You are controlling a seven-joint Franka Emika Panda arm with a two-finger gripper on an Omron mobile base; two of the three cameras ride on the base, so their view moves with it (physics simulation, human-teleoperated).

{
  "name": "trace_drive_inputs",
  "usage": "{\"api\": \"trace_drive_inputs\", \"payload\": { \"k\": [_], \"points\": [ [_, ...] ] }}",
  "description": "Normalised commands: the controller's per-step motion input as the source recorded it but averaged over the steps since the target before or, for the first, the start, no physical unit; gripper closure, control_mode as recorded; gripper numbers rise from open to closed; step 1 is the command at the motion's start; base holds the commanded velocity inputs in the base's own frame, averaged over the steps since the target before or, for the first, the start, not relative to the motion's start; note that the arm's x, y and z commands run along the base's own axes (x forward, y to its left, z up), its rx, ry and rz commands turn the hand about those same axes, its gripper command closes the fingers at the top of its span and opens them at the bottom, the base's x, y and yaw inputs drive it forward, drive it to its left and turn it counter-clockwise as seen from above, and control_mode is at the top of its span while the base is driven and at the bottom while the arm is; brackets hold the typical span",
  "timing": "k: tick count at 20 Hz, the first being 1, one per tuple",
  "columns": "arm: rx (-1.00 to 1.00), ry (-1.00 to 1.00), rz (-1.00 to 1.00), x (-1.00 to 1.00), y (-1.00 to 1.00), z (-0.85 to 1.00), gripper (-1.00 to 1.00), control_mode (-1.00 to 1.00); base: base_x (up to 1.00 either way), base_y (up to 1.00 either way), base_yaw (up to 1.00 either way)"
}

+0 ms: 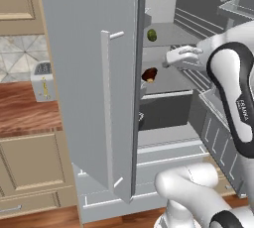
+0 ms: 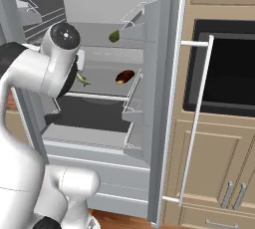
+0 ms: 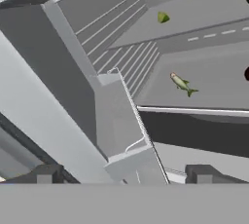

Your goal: Gather the lemon wedge and cucumber from the fridge and place them on a tray on the dining counter. Then gather the fish and steak from the fridge and place them on the other tray.

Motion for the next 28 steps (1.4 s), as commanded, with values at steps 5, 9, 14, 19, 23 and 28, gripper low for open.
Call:
{"api": "trace_drive_inputs", "payload": {
  "k": [5, 9, 14, 19, 23, 28],
  "points": [
    [0.08, 0.03, -0.10, 0.59, 0.24, -0.38, -1.00, -1.00, 0.00, 0.00, 0.00],
    [0.12, 0.08, -0.02, 0.53, 0.04, -0.09, -1.00, -1.00, 0.00, 0.00, 0.00],
    [0.12, 0.13, 0.00, 0.43, 0.00, 0.00, -1.00, -1.00, 0.00, 0.00, 0.00],
    [0.03, 0.18, 0.08, 0.34, 0.28, 0.07, -1.00, -1.00, 0.00, 0.00, 0.00],
    [0.04, 0.14, 0.13, 0.26, 0.43, 0.02, -1.00, -1.00, 0.00, 0.00, 0.00],
    [0.02, 0.07, 0.17, 0.01, 0.65, 0.00, -1.00, -1.00, 0.00, 0.00, 0.00]
  ]
}}
